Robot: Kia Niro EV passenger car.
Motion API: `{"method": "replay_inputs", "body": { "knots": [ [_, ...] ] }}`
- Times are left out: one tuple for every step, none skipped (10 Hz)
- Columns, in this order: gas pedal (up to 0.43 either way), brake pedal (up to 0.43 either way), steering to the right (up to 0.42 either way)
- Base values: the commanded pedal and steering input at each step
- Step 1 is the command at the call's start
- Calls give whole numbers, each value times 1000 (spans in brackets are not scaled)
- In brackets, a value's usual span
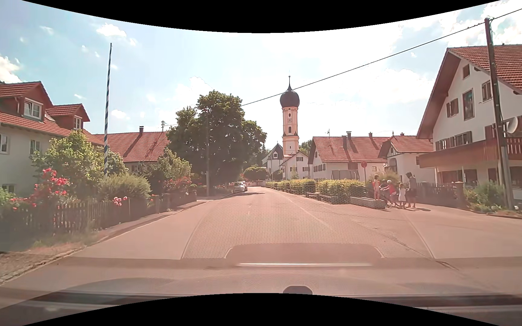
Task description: Follow the waypoints while adhering to traffic rules and regulations
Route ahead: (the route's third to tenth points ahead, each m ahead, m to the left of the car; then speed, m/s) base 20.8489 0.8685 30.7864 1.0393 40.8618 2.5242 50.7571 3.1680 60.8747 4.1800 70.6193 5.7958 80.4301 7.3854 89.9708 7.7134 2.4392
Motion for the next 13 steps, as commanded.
{"method": "replay_inputs", "body": {
  "knots": [
    [59, 0, -7],
    [79, 0, -8],
    [87, 0, -9],
    [87, 0, -10],
    [87, 0, -10],
    [118, 0, -9],
    [130, 0, -4],
    [138, 0, 3],
    [138, 0, 8],
    [138, 0, 7],
    [138, 0, 7],
    [150, 0, 7],
    [150, 0, 8]
  ]
}}
